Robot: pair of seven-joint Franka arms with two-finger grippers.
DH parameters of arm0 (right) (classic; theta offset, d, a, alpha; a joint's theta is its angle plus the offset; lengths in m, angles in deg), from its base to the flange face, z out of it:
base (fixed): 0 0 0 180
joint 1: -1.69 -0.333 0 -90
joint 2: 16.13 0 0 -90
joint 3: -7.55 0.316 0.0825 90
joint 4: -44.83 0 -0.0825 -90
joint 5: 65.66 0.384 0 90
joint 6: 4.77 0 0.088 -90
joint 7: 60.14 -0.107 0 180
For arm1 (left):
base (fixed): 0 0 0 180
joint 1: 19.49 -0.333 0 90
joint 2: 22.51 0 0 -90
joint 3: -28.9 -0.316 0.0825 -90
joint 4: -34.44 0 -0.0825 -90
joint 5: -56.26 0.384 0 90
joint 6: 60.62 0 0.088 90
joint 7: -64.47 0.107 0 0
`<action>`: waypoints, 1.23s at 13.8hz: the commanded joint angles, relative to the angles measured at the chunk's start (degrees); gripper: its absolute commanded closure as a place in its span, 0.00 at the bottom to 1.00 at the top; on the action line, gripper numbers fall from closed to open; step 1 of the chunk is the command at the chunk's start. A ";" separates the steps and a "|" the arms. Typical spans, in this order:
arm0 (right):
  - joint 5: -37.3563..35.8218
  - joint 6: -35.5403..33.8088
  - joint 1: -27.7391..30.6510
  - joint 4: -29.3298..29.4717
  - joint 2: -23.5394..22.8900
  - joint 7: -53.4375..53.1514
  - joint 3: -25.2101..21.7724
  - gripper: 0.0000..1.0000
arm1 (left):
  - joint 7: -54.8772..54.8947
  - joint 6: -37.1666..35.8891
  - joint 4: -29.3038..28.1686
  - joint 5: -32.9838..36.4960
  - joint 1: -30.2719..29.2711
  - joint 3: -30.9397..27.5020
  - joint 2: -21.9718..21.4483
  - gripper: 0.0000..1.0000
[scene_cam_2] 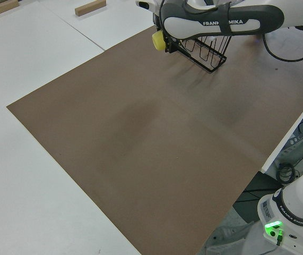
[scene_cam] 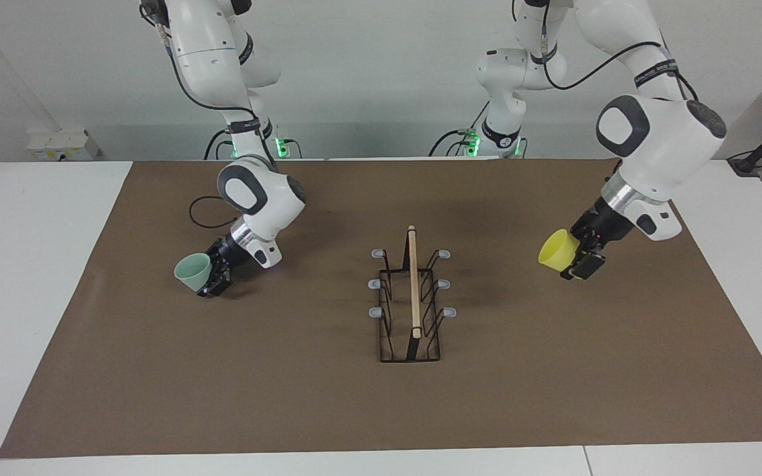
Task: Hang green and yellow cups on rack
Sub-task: 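Lift both cups and carry them toward the rack with both grippers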
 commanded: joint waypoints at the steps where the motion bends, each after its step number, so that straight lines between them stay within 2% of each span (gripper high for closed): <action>1: -1.38 -0.92 0.33 -0.09 0.68 -1.20 0.58 1.00 | -6.34 2.73 -0.92 10.73 -0.36 5.71 -1.12 1.00; 4: 1.59 -0.57 0.32 0.09 2.78 -0.59 1.19 1.00 | -15.14 4.77 -1.45 20.75 -0.36 11.60 -1.12 1.00; 6: 9.13 -0.13 0.32 0.96 3.93 -0.41 2.33 1.00 | -20.40 6.78 -2.94 27.61 -0.28 15.12 -1.30 1.00; 10: 24.43 -0.13 0.24 5.17 4.89 2.22 4.18 1.00 | -35.08 14.43 -9.26 47.03 -0.28 20.40 -3.66 1.00; 12: 32.34 -1.18 0.24 6.85 6.65 1.96 7.77 1.00 | -37.65 14.96 -10.94 50.83 -0.28 21.90 -4.11 1.00; 15: 39.90 -0.22 0.15 7.73 8.67 5.02 8.84 1.00 | -46.24 17.16 -14.10 61.19 -0.10 24.62 -4.72 1.00; 17: 49.21 -0.83 0.15 10.01 9.81 7.58 10.15 1.00 | -48.73 17.08 -14.72 64.54 0.25 25.77 -4.38 1.00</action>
